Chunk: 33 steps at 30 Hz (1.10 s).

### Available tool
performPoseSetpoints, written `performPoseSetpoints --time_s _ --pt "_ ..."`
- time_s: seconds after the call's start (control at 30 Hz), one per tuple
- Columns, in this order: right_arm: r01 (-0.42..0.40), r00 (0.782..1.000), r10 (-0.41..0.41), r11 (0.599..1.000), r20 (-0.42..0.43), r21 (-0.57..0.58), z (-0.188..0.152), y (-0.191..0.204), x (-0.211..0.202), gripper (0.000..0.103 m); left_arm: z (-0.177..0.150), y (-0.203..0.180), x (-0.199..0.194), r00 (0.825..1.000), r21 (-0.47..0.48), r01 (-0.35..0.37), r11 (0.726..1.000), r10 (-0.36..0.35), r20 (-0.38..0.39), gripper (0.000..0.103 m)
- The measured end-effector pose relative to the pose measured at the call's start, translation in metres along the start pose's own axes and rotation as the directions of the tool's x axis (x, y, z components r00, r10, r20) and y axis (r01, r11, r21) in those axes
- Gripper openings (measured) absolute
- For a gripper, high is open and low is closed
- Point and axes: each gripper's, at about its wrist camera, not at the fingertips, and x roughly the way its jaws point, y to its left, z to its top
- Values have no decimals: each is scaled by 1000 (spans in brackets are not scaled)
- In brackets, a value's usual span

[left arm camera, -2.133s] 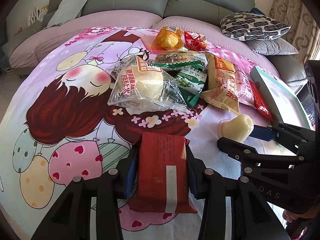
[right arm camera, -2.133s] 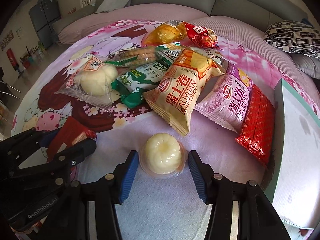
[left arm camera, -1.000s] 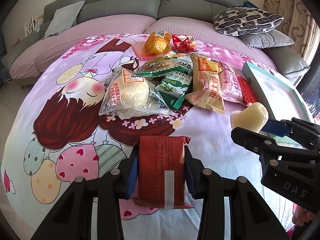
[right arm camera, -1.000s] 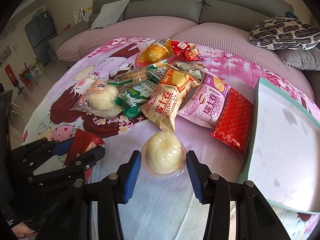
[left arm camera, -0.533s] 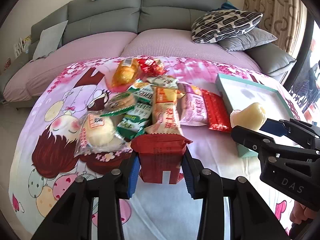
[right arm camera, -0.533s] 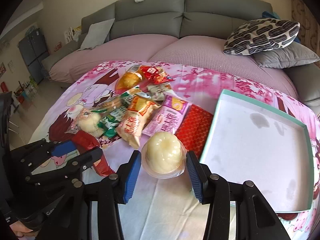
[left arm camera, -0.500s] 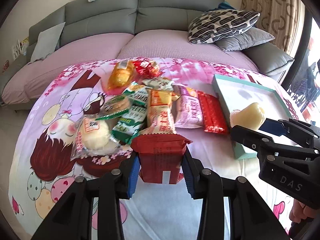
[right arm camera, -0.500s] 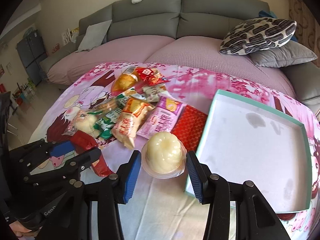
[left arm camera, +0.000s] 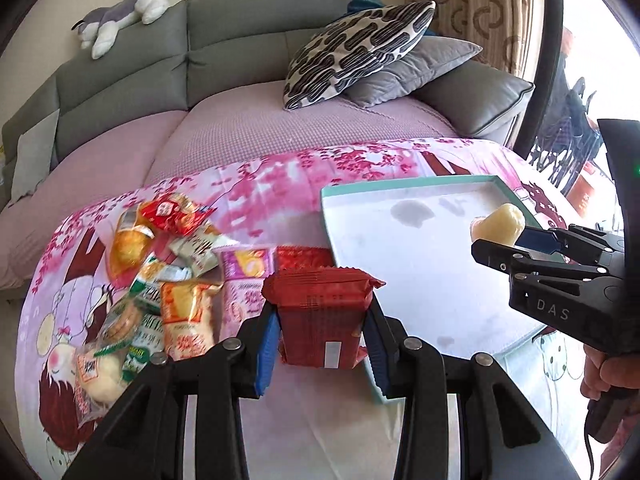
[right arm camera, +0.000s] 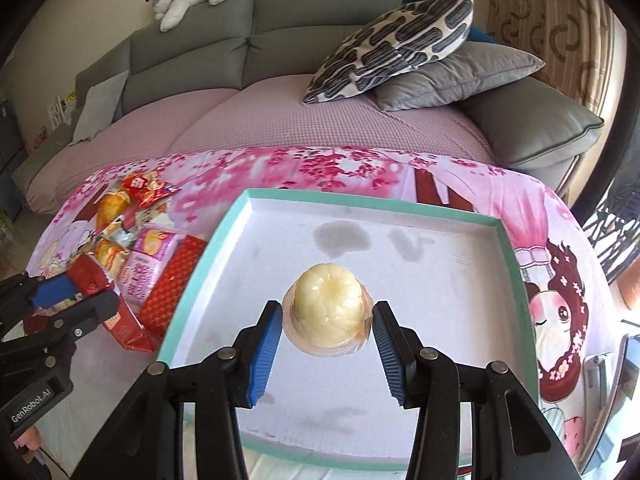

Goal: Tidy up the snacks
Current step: 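Carry the wafer pack and jelly cup into the white tray with both grippers, then open both grippers to release the wafer pack and jelly cup in the tray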

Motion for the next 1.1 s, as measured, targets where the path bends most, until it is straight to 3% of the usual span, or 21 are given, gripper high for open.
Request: performPoseSetpoints --time_s 0.3,0.7,0.93,1.1 --pt "103 994 -101 994 -45 42 19 -66 35 49 52 -49 65 995 50 96 994 -95 -28 41" --pt "134 985 -123 987 -119 87 32 -102 78 49 80 -78 141 988 47 115 992 -110 -108 41" --pt "131 983 -117 987 -141 93 30 -102 86 50 80 -81 154 986 54 108 993 -100 -136 41" --pt "124 985 -110 988 -133 96 31 -99 81 64 80 -77 143 986 41 96 995 -89 -138 56"
